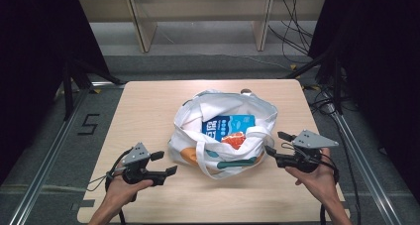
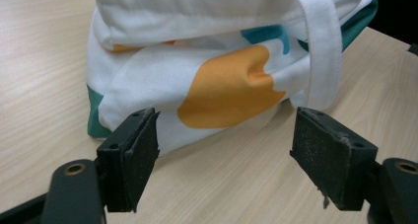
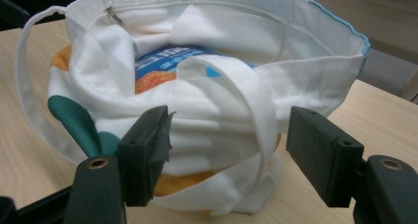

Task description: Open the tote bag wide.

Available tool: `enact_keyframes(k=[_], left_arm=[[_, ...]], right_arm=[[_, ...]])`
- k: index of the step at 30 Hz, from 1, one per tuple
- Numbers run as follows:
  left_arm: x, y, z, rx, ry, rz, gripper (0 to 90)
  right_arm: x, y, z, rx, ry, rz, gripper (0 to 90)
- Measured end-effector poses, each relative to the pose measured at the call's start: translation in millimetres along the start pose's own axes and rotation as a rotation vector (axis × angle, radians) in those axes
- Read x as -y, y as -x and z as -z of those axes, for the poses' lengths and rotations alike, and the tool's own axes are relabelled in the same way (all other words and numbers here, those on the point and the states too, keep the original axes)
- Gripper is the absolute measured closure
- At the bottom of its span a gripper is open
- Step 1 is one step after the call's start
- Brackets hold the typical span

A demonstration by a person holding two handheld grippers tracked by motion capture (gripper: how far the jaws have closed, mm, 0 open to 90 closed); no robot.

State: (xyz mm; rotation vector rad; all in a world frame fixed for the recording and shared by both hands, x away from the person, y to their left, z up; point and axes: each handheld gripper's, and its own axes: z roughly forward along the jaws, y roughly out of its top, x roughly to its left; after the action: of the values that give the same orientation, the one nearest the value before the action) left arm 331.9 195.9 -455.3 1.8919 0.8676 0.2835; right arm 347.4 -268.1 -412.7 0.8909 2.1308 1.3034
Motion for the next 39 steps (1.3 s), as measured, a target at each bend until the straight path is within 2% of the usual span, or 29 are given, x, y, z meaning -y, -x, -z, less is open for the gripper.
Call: enact_keyframes(k=[1, 2, 3, 5, 6, 7, 9, 10, 11, 12, 14, 18, 19, 20, 22, 23, 24, 25, 27, 28, 29, 31, 33, 34, 35, 36, 37, 38, 39], left_arm=[[1.6, -1.0, 0.5, 0.0, -0.005, -0.009, 25.0], [3.1, -0.8, 0.0, 0.003, 0.002, -0.008, 25.0], [4.5, -1.0, 0.9, 0.001, -0.007, -0.013, 25.0], [7.8, 1.3, 1.6, -0.003, -0.01, -0.002, 25.0], [9.3, 1.6, 1.5, 0.002, -0.01, -0.017, 25.0], [10.7, 3.1, 1.7, -0.008, -0.014, -0.009, 25.0], [14.2, 5.4, 2.3, -0.016, -0.022, -0.011, 25.0], [15.5, 5.3, 2.4, -0.013, -0.021, -0.024, 25.0], [16.4, 5.0, 2.5, -0.013, -0.021, -0.038, 25.0], [18.0, 5.9, 2.5, -0.015, -0.027, -0.025, 25.0], [20.2, 5.5, 2.2, -0.02, -0.034, -0.044, 25.0], [25.8, 5.7, 3.7, -0.02, -0.035, -0.031, 24.3], [27.3, 5.8, 3.8, -0.021, -0.031, -0.027, 24.2], [29.0, 5.0, 4.0, -0.02, -0.03, -0.032, 24.2], [31.4, 5.6, 4.8, -0.021, -0.036, -0.027, 24.1], [32.9, 5.3, 5.7, -0.02, -0.043, -0.031, 24.1], [34.2, 5.6, 5.5, -0.019, -0.04, -0.028, 24.1], [36.5, 6.9, 5.6, -0.022, -0.043, -0.007, 24.1], [38.9, 5.8, 6.6, -0.026, -0.048, -0.043, 24.1], [40.5, 7.0, 6.9, -0.032, -0.047, -0.041, 24.1], [42.7, 8.7, 6.9, -0.039, -0.047, -0.025, 24.0], [45.6, 10.4, 7.6, -0.043, -0.052, -0.031, 24.1], [48.0, 11.3, 9.5, -0.045, -0.055, -0.045, 24.0], [50.5, 13.4, 9.3, -0.042, -0.04, -0.016, 24.0], [52.2, 12.6, 10.1, -0.037, -0.042, -0.035, 24.0], [53.7, 13.2, 11.5, -0.046, -0.053, -0.033, 23.9], [55.1, 13.0, 13.1, -0.056, -0.07, -0.039, 23.9], [55.8, 12.4, 14.0, -0.054, -0.07, -0.063, 23.8], [57.2, 13.6, 13.4, -0.06, -0.062, -0.052, 23.8]], right_arm=[[1.2, 1.1, -0.4, 0.011, 0.02, 0.019, 33.4], [2.1, 0.0, 2.8, -0.002, -0.014, 0.007, 33.4], [3.7, -1.1, 2.1, 0.013, 0.012, -0.002, 33.4], [5.4, -1.9, 4.6, 0.001, -0.013, -0.012, 33.4], [6.8, -2.4, 3.9, 0.007, -0.003, -0.009, 33.2], [7.7, -1.1, 3.5, 0.011, 0.003, 0.012, 33.0], [10.8, -4.1, 2.9, 0.012, -0.002, -0.009, 33.0], [12.3, -5.5, 4.1, 0.003, -0.029, -0.022, 33.0], [13.5, -4.4, 2.4, 0.002, -0.014, -0.001, 32.9], [14.7, -4.3, 2.8, 0.002, -0.019, 0.003, 32.9], [17.8, -7.3, 2.2, 0.001, -0.023, -0.004, 32.9], [22.4, -7.3, 2.1, 0.011, -0.019, 0.013, 32.9], [24.2, -9.3, 3.1, 0.012, -0.031, -0.008, 32.9], [25.4, -7.2, 2.9, 0.012, -0.027, 0.012, 33.0], [28.2, -7.5, 3.7, 0.012, -0.029, 0.005, 32.9], [29.6, -6.4, 3.8, 0.015, -0.025, 0.022, 32.9], [31.8, -8.6, 2.8, 0.021, -0.011, 0.001, 32.9], [32.7, -8.4, 4.2, 0.012, -0.03, -0.005, 33.0], [37.5, -10.8, 3.7, 0.014, -0.027, -0.017, 32.9], [39.7, -11.6, 2.6, 0.014, -0.02, -0.021, 32.9], [41.7, -14.1, 3.7, 0.006, -0.044, -0.037, 32.9], [46.0, -14.8, 2.7, 0.006, -0.04, -0.011, 32.3], [50.2, -18.5, 2.9, -0.003, -0.055, -0.028, 30.9], [53.9, -21.4, 4.7, -0.003, -0.07, -0.022, 30.9], [53.9, -21.4, 4.7, -0.003, -0.07, -0.022, 30.9], [55.2, -24.4, 6.2, -0.002, -0.077, -0.047, 30.7], [56.3, -22.5, 6.6, 0.008, -0.055, -0.007, 30.5], [57.3, -23.9, 8.3, 0.0, -0.061, -0.019, 30.3], [58.7, -25.2, 9.4, -0.004, -0.069, -0.032, 29.3]])
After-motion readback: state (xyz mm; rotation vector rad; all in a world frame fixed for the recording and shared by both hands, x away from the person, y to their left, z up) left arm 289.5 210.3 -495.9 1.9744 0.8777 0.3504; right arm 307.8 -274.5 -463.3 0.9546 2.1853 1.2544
